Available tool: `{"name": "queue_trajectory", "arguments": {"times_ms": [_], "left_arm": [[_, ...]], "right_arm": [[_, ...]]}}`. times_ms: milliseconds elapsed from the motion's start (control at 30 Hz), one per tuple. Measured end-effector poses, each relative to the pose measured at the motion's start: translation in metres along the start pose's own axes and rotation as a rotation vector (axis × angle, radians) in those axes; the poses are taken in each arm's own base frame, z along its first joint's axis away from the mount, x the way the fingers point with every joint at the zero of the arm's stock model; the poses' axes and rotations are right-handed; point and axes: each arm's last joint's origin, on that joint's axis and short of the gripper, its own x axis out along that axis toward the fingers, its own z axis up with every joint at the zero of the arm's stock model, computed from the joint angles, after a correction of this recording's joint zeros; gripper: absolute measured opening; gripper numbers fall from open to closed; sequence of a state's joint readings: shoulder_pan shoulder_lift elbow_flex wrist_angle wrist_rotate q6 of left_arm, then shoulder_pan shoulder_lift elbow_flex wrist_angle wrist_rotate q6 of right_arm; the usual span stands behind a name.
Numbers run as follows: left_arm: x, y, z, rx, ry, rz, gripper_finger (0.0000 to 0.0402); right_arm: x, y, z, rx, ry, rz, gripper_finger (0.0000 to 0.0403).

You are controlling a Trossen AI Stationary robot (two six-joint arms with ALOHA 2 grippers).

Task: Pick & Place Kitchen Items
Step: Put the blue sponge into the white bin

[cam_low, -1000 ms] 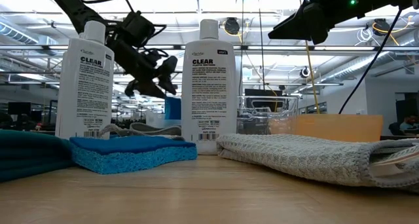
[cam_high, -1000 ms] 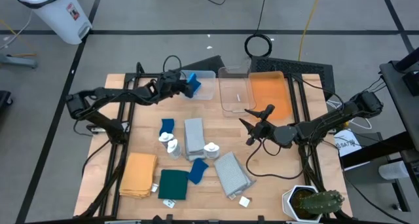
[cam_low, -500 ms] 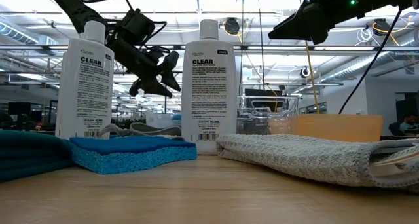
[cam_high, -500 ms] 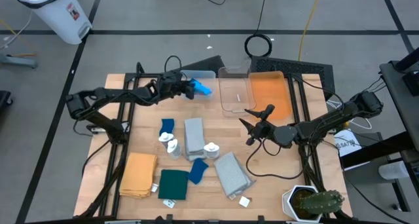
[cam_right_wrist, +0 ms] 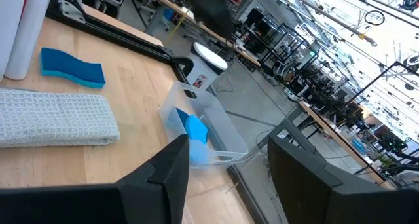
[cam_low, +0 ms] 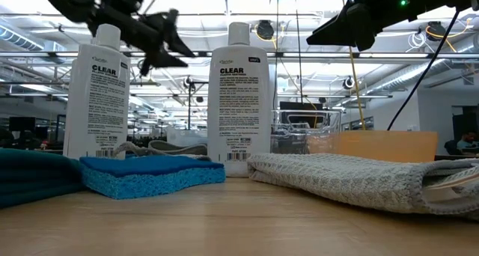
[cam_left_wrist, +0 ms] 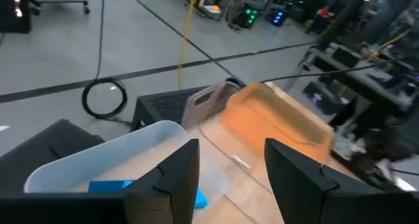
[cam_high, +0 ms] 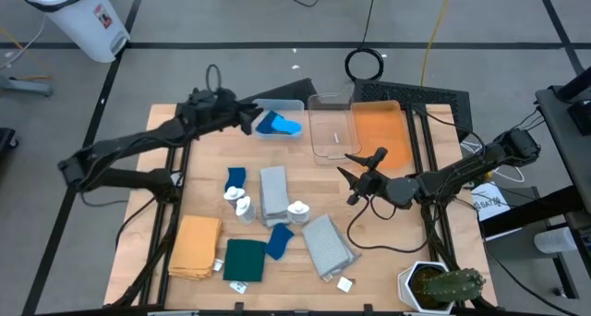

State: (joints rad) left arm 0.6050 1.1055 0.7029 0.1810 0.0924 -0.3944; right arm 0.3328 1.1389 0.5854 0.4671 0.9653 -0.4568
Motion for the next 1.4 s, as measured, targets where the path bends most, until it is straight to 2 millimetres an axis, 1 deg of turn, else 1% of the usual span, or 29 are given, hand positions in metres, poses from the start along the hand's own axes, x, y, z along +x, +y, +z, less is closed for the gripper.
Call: {"name": "queue_trajectory", "arguments": {"times_ms": [100, 333, 467, 600, 667, 733, 833, 933, 1033, 1200, 1400], "left_arm": [[-0.021, -0.01, 0.005, 0.009, 0.008, -0.043, 0.0177], [-0.062, -0.027, 0.0, 0.061, 0.081, -0.095, 0.0177], [-0.085, -0.037, -0.003, 0.133, 0.094, -0.149, 0.0177], [-0.102, -0.046, -0.008, 0.199, 0.074, -0.191, 0.0177], [-0.108, -0.049, -0.015, 0.232, 0.055, -0.221, 0.0177], [-0.112, -0.049, -0.023, 0.251, 0.039, -0.223, 0.0177], [-0.115, -0.04, -0.042, 0.217, 0.088, -0.11, 0.0177], [-0.115, -0.029, -0.064, 0.142, 0.218, -0.001, 0.0177], [-0.114, -0.021, -0.079, 0.07, 0.32, 0.07, 0.0177], [-0.106, -0.01, -0.106, 0.066, 0.44, 0.128, 0.0177], [-0.093, 0.002, -0.141, 0.071, 0.576, 0.147, 0.0177]], "right_arm": [[0.0, 0.0, 0.0, 0.0, 0.0, 0.0, 0.0174], [0.0, 0.0, 0.0, 0.008, -0.001, 0.001, 0.0177], [0.0, 0.0, 0.0, 0.026, -0.001, 0.001, 0.0176], [0.0, 0.0, 0.0, 0.026, -0.001, 0.002, 0.0178], [0.0, 0.0, 0.0, 0.026, -0.001, 0.002, 0.0178], [0.0, 0.0, 0.0, 0.026, -0.001, 0.002, 0.0177], [0.0, 0.0, 0.0, 0.026, -0.001, 0.002, 0.0176], [0.0, 0.0, 0.0, 0.026, -0.001, 0.002, 0.0176], [0.0, 0.0, 0.0, 0.026, -0.001, 0.003, 0.0175], [0.0, 0.0, 0.0, 0.026, -0.001, 0.003, 0.0175], [0.0, 0.0, 0.0, 0.027, -0.002, 0.003, 0.0177]]}}
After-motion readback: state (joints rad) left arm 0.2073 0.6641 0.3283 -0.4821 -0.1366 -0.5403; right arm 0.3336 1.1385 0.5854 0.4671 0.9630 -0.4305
